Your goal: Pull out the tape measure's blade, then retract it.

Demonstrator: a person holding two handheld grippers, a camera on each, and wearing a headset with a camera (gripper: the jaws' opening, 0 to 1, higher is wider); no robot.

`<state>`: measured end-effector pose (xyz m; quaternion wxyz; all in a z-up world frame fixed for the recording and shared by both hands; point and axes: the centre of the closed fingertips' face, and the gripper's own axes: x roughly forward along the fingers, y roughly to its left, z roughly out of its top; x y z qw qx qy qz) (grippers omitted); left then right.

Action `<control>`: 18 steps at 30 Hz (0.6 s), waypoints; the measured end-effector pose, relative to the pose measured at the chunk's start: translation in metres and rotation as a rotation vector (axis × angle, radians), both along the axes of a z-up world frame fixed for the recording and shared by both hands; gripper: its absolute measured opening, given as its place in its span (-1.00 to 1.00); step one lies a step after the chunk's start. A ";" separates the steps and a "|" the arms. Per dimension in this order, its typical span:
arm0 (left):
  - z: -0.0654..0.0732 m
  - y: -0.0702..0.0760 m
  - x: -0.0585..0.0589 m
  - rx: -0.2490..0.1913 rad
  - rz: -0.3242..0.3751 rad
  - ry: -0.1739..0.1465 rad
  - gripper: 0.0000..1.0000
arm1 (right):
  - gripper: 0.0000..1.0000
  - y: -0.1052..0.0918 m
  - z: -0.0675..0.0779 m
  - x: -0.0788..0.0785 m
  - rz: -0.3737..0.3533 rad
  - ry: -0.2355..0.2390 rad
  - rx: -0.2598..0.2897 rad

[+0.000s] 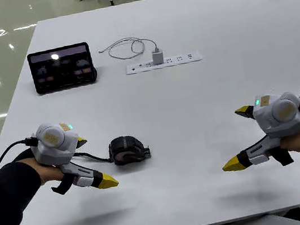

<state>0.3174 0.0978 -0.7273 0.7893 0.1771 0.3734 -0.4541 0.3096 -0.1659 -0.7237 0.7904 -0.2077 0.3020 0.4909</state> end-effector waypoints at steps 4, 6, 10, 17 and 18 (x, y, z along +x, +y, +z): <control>-0.001 -0.007 0.008 0.028 -0.063 -0.028 0.85 | 1.00 0.015 -0.004 0.008 -0.001 0.023 0.032; 0.001 -0.013 0.013 0.021 -0.085 -0.036 0.81 | 1.00 0.029 0.001 0.011 0.038 0.014 0.091; -0.001 -0.019 0.022 0.068 -0.146 -0.070 0.65 | 1.00 0.045 0.004 0.016 0.064 0.001 0.106; -0.005 -0.033 0.030 0.112 -0.220 -0.050 0.60 | 1.00 0.071 0.002 0.020 0.148 -0.022 0.089; -0.007 -0.035 0.031 0.128 -0.232 -0.044 0.60 | 1.00 0.076 0.000 0.021 0.154 -0.013 0.091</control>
